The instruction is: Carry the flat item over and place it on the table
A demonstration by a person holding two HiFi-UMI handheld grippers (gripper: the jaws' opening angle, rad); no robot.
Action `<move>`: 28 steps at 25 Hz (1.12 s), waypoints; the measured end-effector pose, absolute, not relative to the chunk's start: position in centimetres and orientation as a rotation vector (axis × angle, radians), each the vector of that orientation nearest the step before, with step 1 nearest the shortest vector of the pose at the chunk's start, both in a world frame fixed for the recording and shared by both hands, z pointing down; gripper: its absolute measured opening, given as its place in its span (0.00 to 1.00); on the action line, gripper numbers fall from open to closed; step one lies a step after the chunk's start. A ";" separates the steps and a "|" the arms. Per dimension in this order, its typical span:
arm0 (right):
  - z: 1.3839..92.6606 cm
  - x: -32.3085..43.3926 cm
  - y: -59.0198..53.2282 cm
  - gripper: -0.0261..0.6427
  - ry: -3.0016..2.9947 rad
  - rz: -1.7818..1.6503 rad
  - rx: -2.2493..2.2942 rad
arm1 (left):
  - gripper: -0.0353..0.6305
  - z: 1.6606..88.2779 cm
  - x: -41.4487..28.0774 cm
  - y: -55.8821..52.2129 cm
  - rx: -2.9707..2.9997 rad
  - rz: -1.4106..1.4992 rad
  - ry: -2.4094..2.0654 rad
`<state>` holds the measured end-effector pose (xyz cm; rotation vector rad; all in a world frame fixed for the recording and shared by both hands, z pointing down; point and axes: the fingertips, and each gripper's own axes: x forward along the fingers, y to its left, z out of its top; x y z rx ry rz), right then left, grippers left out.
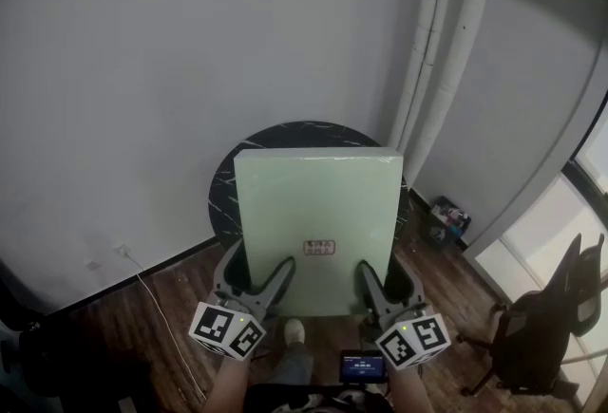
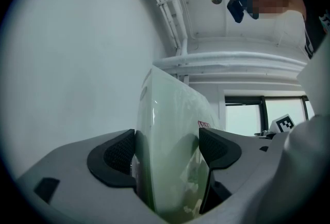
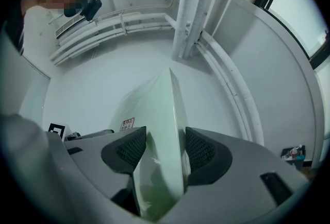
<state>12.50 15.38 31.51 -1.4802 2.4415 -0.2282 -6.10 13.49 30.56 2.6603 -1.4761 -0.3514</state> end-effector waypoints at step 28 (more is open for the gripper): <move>32.5 6.9 -10.1 0.37 2.425 -0.318 -1.611 | 0.62 32.0 -11.8 -13.1 2.616 -0.340 -1.350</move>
